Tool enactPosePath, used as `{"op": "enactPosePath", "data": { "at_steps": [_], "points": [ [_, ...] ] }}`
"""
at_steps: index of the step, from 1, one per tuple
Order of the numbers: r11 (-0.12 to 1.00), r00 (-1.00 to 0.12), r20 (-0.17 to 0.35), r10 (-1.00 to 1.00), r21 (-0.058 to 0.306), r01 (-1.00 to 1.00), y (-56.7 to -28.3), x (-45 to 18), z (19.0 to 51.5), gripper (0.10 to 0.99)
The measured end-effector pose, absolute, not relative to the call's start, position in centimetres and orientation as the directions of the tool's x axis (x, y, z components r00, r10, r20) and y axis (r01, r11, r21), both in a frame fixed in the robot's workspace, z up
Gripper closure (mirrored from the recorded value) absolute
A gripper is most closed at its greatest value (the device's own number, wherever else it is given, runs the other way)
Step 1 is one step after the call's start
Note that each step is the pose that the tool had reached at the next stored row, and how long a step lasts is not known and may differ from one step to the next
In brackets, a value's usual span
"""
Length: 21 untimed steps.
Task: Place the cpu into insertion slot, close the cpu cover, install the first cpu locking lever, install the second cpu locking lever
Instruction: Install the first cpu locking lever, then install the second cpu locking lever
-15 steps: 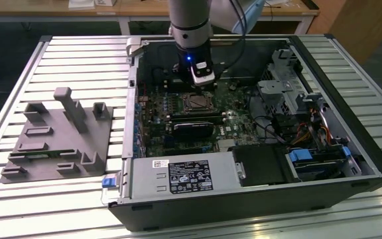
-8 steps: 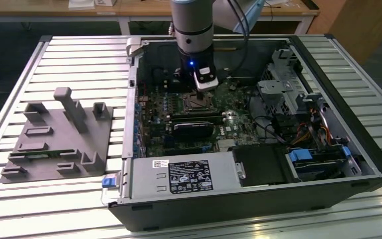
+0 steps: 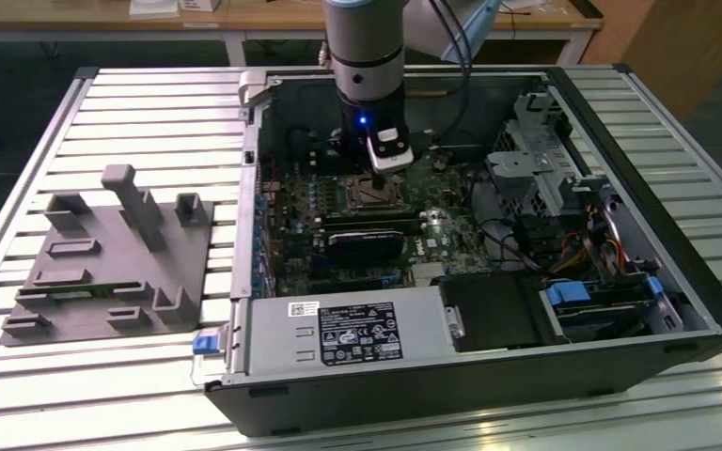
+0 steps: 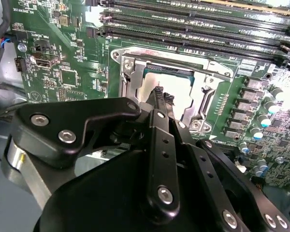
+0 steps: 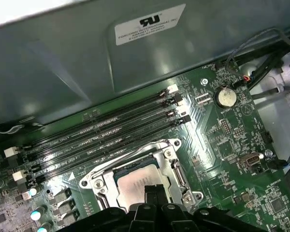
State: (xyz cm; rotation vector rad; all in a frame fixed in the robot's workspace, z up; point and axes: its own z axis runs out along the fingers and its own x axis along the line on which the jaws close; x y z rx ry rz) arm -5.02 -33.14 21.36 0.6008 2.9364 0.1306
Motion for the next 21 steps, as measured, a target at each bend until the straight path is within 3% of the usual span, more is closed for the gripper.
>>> {"op": "enactPosePath", "data": {
  "at_steps": [11,21],
  "points": [
    [0.919,-0.913,-0.121,0.390,0.114,0.377,-33.1,-5.0,24.2,0.980],
    [0.921,-0.915,-0.121,0.386,0.114,0.373,-33.1,-5.0,24.4,0.980]
  ]
}}
